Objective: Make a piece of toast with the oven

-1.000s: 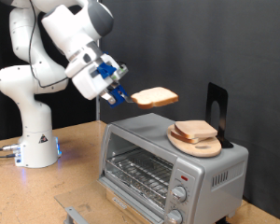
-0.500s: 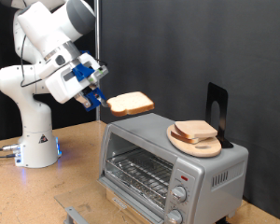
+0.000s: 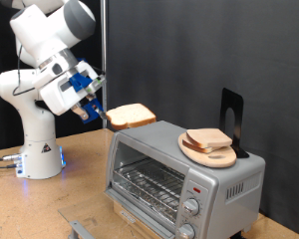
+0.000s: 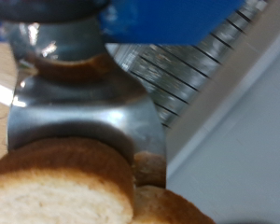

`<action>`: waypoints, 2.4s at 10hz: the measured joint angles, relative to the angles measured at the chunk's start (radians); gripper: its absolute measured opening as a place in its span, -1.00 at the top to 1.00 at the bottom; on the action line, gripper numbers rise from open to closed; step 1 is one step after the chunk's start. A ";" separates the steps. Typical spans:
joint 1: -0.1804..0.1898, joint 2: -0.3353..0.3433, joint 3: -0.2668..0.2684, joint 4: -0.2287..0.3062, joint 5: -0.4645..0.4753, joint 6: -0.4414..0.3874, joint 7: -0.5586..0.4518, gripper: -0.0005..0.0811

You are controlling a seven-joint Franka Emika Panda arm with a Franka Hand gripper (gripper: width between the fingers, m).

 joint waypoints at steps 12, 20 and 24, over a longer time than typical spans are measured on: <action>-0.053 0.391 -0.039 -0.014 0.087 0.336 -0.286 -0.08; -0.037 0.437 0.045 0.119 -0.149 0.205 -0.288 -0.08; -0.019 0.472 0.137 0.151 -0.228 0.203 -0.240 -0.08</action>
